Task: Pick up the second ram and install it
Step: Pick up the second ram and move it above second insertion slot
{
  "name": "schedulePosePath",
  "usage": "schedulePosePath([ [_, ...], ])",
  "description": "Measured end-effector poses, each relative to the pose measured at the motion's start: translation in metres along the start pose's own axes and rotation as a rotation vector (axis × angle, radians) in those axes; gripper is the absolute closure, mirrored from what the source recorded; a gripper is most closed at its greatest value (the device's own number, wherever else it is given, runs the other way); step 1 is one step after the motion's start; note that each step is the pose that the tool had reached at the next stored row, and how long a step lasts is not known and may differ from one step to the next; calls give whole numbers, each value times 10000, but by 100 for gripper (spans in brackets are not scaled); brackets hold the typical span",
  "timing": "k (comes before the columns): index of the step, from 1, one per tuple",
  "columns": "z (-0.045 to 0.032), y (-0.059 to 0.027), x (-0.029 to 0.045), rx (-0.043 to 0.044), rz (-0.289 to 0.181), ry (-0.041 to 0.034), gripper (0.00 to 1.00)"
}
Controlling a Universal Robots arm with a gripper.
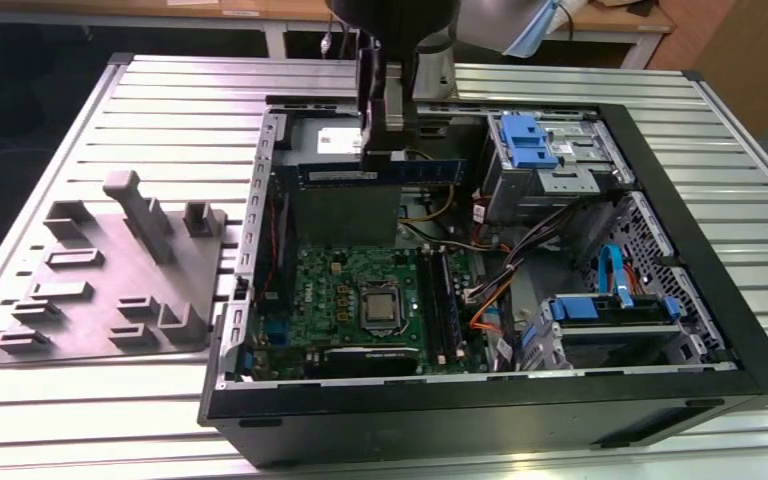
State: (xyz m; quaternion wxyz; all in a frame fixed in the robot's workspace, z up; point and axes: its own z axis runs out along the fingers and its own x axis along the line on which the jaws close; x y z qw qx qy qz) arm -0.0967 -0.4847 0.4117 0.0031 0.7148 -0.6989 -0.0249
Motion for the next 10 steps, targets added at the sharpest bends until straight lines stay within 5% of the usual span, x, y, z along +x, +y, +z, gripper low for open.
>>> schedulePosePath([
  [10, 150, -46, 6, -4, 0, -14, 89],
])
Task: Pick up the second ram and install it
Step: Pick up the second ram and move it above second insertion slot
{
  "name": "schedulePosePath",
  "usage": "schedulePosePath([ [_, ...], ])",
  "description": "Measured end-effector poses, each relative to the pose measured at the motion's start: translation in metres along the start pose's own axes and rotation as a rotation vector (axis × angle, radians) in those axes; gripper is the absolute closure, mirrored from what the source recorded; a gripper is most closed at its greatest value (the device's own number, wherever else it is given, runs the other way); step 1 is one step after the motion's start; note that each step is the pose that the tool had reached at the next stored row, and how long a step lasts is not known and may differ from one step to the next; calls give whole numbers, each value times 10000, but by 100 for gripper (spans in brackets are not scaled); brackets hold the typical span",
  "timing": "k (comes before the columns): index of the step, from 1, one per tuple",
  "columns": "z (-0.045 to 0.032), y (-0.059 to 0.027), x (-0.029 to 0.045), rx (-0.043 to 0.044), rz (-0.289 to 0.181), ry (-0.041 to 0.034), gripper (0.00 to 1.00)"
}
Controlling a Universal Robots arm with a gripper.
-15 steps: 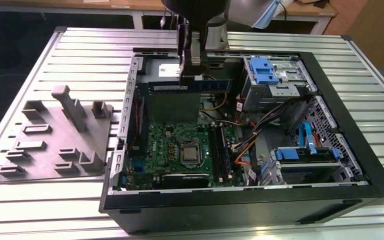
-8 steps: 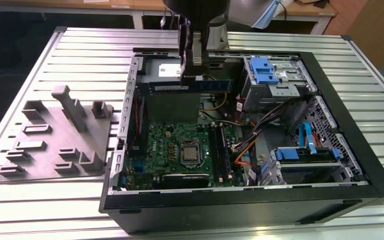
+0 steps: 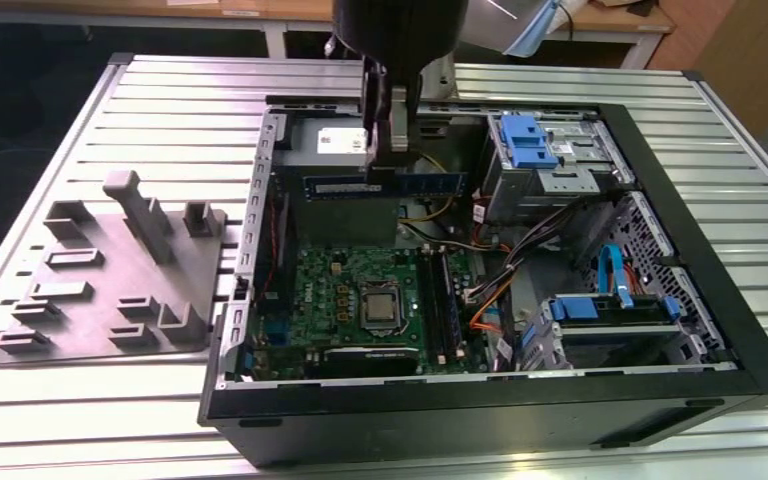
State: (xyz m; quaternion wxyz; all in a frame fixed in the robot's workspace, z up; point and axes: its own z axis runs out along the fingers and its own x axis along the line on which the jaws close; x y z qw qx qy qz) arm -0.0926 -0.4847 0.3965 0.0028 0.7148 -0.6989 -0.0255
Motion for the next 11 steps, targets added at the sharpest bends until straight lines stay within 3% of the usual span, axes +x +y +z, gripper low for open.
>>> schedulePosePath([
  [11, 200, -13, 7, -1, -1, -3, 89],
])
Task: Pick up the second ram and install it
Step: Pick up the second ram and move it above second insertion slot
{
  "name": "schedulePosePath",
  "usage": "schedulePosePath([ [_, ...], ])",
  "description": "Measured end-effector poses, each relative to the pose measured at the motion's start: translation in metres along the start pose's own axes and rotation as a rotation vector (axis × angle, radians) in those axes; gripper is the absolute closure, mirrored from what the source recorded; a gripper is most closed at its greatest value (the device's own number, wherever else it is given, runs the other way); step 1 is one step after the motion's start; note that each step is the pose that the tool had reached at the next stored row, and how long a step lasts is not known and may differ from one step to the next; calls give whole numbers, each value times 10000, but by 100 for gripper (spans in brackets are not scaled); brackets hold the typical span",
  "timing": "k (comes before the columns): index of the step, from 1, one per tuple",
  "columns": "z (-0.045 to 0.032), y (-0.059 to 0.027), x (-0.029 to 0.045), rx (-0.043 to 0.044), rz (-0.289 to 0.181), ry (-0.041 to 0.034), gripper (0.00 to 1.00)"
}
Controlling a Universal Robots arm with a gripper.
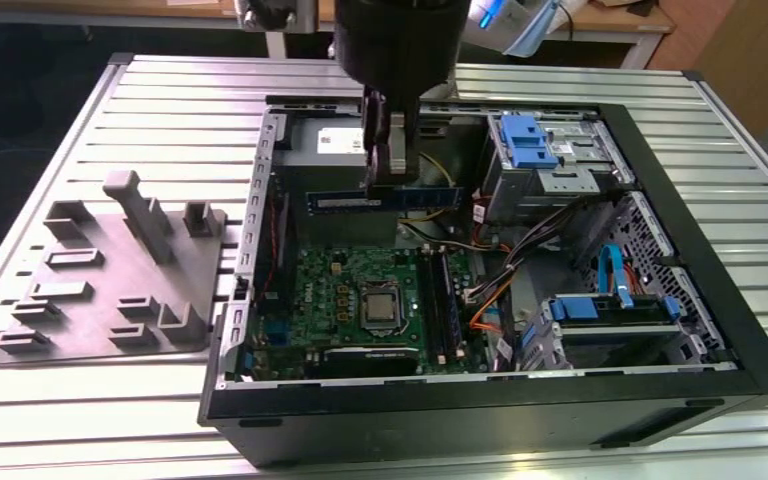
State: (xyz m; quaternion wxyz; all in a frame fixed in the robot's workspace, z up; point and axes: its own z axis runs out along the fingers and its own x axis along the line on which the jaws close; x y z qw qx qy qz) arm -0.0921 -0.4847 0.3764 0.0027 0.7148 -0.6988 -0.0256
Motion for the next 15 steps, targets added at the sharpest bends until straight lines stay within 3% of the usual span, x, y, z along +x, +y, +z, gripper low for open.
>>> schedulePosePath([
  [15, 272, -11, 9, 1, 0, -12, 89],
])
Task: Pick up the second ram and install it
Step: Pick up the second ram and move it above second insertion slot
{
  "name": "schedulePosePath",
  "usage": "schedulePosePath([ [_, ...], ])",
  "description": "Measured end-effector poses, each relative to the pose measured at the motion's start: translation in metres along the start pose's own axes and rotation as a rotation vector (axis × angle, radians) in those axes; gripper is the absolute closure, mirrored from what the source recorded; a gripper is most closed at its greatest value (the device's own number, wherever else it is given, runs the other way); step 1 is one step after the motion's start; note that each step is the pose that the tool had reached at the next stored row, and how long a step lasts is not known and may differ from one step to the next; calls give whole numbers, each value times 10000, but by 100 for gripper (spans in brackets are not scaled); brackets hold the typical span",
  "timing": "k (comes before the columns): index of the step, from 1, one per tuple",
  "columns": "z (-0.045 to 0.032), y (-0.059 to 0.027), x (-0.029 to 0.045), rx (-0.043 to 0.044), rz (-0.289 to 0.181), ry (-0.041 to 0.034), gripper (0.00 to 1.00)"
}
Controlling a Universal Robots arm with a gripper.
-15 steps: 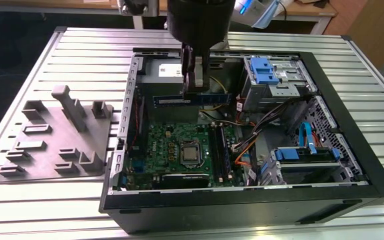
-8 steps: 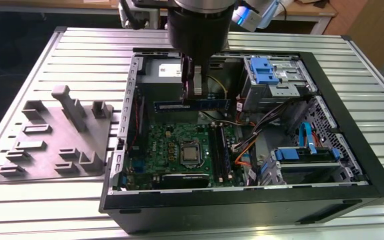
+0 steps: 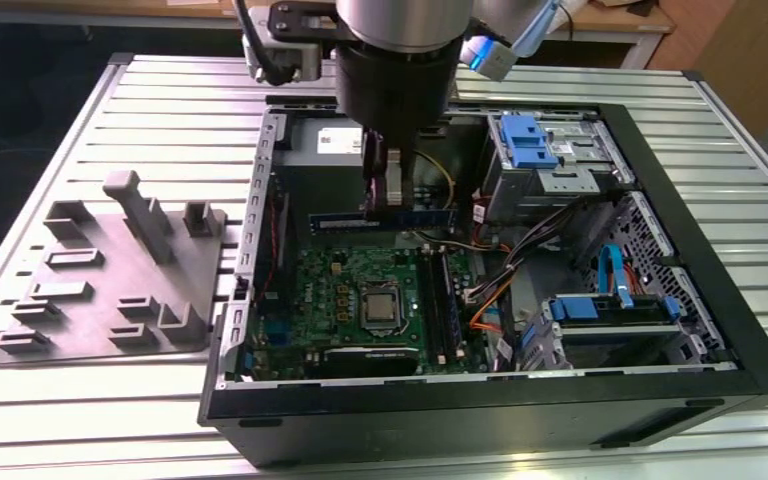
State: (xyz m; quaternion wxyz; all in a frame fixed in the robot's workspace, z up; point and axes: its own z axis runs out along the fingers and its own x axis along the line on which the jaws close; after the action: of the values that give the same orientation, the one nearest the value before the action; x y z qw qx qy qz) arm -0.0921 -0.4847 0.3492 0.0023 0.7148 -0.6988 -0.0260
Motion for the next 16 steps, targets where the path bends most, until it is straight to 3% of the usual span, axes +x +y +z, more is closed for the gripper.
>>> schedulePosePath([
  [16, 226, -6, -26, 0, 3, -4, 89],
])
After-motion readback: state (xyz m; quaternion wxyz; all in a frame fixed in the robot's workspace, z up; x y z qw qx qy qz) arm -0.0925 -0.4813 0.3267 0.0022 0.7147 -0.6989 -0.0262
